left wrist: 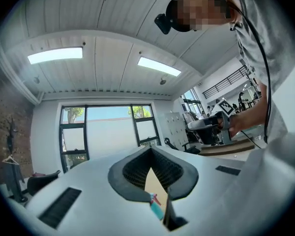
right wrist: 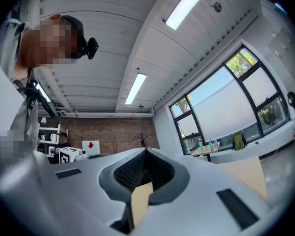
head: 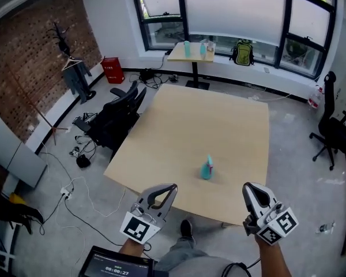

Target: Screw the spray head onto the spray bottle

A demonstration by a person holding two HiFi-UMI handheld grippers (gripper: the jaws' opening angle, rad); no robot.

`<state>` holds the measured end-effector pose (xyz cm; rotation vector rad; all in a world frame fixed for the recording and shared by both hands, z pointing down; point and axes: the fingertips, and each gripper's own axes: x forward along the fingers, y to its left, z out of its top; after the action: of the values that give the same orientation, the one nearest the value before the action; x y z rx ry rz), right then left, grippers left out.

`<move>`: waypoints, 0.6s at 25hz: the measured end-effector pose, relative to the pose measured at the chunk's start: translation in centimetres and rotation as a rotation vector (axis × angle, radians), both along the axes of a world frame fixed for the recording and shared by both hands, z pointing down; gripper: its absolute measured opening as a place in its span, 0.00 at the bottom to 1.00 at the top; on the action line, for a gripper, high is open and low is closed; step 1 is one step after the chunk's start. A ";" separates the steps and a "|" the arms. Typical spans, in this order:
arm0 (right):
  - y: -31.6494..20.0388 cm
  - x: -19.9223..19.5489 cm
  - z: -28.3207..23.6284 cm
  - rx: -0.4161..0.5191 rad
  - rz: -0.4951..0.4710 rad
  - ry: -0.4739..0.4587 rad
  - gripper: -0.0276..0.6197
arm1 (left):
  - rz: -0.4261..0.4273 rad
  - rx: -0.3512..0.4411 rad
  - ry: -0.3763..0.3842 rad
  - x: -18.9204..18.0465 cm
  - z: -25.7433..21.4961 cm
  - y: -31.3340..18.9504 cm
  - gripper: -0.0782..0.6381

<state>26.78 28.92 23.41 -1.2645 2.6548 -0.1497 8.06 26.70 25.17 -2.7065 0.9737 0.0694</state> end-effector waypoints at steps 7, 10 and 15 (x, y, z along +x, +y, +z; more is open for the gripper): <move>12.4 -0.4 -0.6 0.129 -0.028 0.161 0.05 | 0.010 0.020 -0.022 2.5 -1.6 11.3 0.11; 16.3 -1.0 -2.1 0.160 -0.051 0.201 0.05 | 0.013 0.023 -0.025 2.4 -3.2 15.1 0.11; 21.4 -2.5 -3.4 0.208 -0.077 0.256 0.05 | 0.003 0.027 0.004 0.2 -4.9 20.0 0.11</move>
<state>24.28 50.31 20.03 -1.1839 2.8406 0.2895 8.31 46.74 20.26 -2.6841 0.9630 0.0879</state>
